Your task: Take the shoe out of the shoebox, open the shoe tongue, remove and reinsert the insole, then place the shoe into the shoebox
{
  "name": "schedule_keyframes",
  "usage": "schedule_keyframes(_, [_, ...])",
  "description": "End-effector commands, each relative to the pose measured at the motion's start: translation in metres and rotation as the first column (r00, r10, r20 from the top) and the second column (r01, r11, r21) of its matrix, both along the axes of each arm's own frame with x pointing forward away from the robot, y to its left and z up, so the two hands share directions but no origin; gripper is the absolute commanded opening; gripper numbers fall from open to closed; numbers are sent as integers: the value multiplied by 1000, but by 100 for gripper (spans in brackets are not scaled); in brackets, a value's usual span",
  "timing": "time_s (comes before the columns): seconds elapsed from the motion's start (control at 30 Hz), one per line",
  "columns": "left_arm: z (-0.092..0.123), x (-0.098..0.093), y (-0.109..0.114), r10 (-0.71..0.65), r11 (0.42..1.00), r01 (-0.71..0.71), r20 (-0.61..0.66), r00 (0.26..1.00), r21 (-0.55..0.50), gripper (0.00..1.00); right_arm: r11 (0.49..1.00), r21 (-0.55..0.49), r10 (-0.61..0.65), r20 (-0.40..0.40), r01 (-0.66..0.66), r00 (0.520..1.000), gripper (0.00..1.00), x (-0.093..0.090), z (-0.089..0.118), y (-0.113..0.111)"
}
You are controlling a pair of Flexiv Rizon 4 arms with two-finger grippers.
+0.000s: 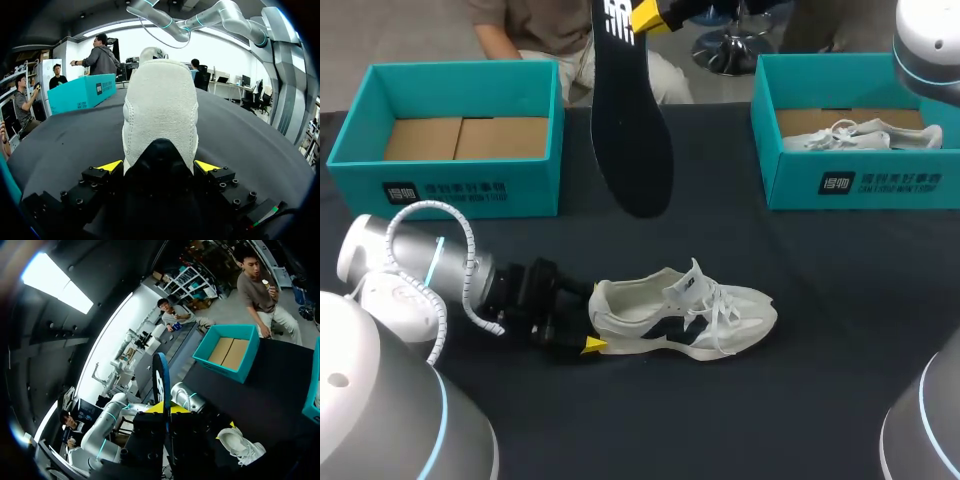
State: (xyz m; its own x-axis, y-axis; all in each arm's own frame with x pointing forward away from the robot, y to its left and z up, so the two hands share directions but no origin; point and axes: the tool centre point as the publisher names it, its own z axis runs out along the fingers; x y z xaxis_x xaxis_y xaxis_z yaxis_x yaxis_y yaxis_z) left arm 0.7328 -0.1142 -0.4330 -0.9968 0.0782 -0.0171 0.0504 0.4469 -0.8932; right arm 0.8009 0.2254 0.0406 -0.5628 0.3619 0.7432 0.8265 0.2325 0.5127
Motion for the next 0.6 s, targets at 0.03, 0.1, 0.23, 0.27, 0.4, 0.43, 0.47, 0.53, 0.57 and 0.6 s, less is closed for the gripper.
schedule_keyframes(0.03, [0, -4, 3, 5, 1000, -5, 5, 1000, 1, 100, 1000, -3, -1, -1, 1, 1000, 0, 0, 0, 1])
schedule_keyframes(0.1, [0, -5, 4, 5, 1000, -5, 6, 1000, 2, 100, 1000, -3, -1, -1, 1, 1000, 0, 0, 0, 1])
schedule_keyframes(0.23, [0, -6, 7, 10, 1000, -10, 5, 1000, 5, 100, 1000, -3, -1, -1, 1, 1000, 0, 0, 0, 1])
schedule_keyframes(0.27, [0, -6, 8, 11, 1000, -11, 7, 1000, 5, 100, 1000, -3, -1, -1, 1, 1000, 0, 0, 0, 1])
schedule_keyframes(0.4, [7, -6, 16, 13, 1000, -14, 24, 1000, 23, 100, 1000, -3, -1, -1, 1, 1000, 0, 0, 0, 1])
schedule_keyframes(0.43, [9, -6, 19, 14, 999, -15, 33, 999, 34, 100, 1000, -3, -1, -1, 1, 1000, 0, 0, 0, 1])
schedule_keyframes(0.47, [11, -6, 21, 10, 999, -12, 38, 999, 46, 100, 1000, -3, -1, -1, 1, 1000, 0, 0, 0, 1])
schedule_keyframes(0.53, [14, -7, 27, 3, 997, -7, 50, 999, 76, 100, 1000, -3, -1, -1, 1, 1000, 0, 0, 0, 1])
schedule_keyframes(0.57, [16, -7, 30, -6, 996, 2, 53, 999, 87, 100, 1000, -3, -1, -1, 1, 1000, 0, 0, 0, 1])
schedule_keyframes(0.6, [17, -7, 32, -7, 995, 1, 64, 998, 103, 100, 1000, -3, -1, -1, 1, 1000, 0, 0, 0, 1])
